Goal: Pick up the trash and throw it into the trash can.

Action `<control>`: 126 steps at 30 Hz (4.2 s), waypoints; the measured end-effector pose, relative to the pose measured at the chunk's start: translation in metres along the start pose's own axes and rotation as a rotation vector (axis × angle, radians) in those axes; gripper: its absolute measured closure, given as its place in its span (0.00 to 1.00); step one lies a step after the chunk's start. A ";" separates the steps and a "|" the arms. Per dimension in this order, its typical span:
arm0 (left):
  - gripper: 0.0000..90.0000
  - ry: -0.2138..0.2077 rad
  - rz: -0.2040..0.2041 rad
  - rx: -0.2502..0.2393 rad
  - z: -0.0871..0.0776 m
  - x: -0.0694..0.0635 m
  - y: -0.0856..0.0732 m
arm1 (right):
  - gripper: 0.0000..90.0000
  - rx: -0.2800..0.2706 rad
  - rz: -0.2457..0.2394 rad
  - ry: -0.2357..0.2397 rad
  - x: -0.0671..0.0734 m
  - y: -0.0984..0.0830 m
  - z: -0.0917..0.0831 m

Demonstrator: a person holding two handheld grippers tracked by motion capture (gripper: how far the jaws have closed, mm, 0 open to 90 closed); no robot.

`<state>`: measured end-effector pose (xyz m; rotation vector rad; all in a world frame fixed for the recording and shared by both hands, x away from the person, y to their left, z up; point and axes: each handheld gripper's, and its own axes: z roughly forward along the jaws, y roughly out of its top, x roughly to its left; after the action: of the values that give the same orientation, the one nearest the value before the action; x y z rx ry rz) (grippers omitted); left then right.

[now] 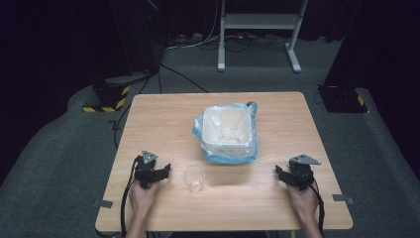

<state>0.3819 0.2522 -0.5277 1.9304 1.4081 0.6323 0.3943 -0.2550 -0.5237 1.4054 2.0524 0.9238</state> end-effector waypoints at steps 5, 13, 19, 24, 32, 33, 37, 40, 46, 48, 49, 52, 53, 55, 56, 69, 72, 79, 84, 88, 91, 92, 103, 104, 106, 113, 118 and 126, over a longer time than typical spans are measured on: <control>0.32 0.002 -0.001 -0.001 0.000 0.000 0.000 | 0.45 -0.002 -0.002 -0.001 0.000 0.000 0.000; 0.32 -0.005 0.000 0.030 -0.002 -0.001 0.002 | 0.43 0.001 -0.001 0.000 0.000 0.000 0.000; 0.37 -0.016 0.014 0.065 -0.008 -0.004 0.002 | 0.43 0.001 -0.001 0.001 0.000 0.000 0.000; 0.41 -0.062 0.026 0.051 -0.017 -0.012 0.003 | 0.43 0.001 -0.002 0.001 0.000 0.000 0.000; 0.44 -0.114 0.012 0.020 -0.034 -0.019 0.004 | 0.43 0.000 -0.001 0.001 0.000 0.000 0.000; 0.44 -0.122 0.008 0.014 -0.036 -0.019 0.004 | 0.43 0.000 -0.001 0.001 0.000 0.000 0.000; 0.44 -0.141 -0.004 -0.004 -0.045 -0.020 0.005 | 0.42 0.000 -0.001 -0.002 0.000 0.000 0.000; 0.45 -0.142 -0.003 -0.020 -0.052 -0.022 0.004 | 0.42 0.000 0.000 -0.003 0.000 0.000 0.000; 0.47 -0.176 -0.035 -0.062 -0.064 -0.021 0.002 | 0.41 0.000 0.000 -0.005 0.000 0.000 0.000; 0.47 -0.183 -0.038 -0.066 -0.067 -0.023 0.003 | 0.41 0.001 0.001 -0.006 0.000 0.000 0.000; 0.47 -0.181 -0.034 -0.072 -0.069 -0.023 0.003 | 0.41 0.001 0.001 -0.006 0.000 0.000 0.000; 0.47 -0.187 -0.033 -0.083 -0.073 -0.025 0.003 | 0.41 0.002 0.001 -0.006 0.000 0.000 0.000; 0.47 -0.191 -0.039 -0.088 -0.075 -0.025 0.003 | 0.41 0.002 0.001 -0.006 0.000 0.000 0.000; 0.48 -0.202 -0.051 -0.102 -0.076 -0.025 0.004 | 0.41 0.002 0.001 -0.007 0.000 0.000 0.000; 0.48 -0.206 -0.053 -0.109 -0.078 -0.026 0.004 | 0.41 0.003 0.001 -0.007 0.000 0.000 0.000; 0.50 -0.269 -0.027 -0.153 -0.086 -0.040 0.020 | 0.41 0.001 -0.002 -0.009 0.001 0.000 0.000; 0.50 -0.281 -0.021 -0.158 -0.086 -0.043 0.024 | 0.41 0.001 -0.002 -0.009 0.001 0.000 0.000; 0.52 -0.312 -0.007 -0.158 -0.083 -0.050 0.030 | 0.41 0.001 -0.002 -0.009 0.001 0.000 0.000; 0.56 -0.330 -0.004 -0.151 -0.078 -0.055 0.033 | 0.41 0.001 -0.004 -0.011 0.001 0.000 0.000; 0.60 -0.339 0.005 -0.129 -0.073 -0.059 0.034 | 0.41 0.001 -0.004 -0.012 0.001 0.000 0.000; 0.64 -0.352 0.005 -0.114 -0.070 -0.060 0.034 | 0.41 0.001 -0.004 -0.012 0.001 0.000 0.000; 0.66 -0.357 0.003 -0.108 -0.069 -0.061 0.035 | 0.41 0.001 -0.004 -0.013 0.001 0.000 0.000; 0.84 -0.366 0.027 -0.064 -0.062 -0.066 0.036 | 0.41 0.001 -0.003 -0.012 0.001 0.000 0.000; 0.85 -0.369 0.029 -0.062 -0.062 -0.067 0.036 | 0.41 0.001 -0.003 -0.011 0.001 0.000 0.000; 0.88 -0.374 0.032 -0.062 -0.061 -0.068 0.036 | 0.41 0.001 -0.003 -0.011 0.001 0.000 0.000; 0.92 -0.392 0.037 -0.073 -0.062 -0.068 0.036 | 0.41 0.001 -0.001 -0.009 0.001 0.000 0.000; 0.92 -0.393 0.040 -0.073 -0.063 -0.067 0.037 | 0.41 0.001 -0.001 -0.009 0.001 0.000 0.000; 0.93 -0.386 0.040 -0.082 -0.065 -0.065 0.040 | 0.41 0.001 0.002 -0.007 0.001 0.000 0.000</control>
<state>0.3418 0.1964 -0.4549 1.8951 1.0880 0.3063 0.3941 -0.2544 -0.5239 1.4092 2.0475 0.9174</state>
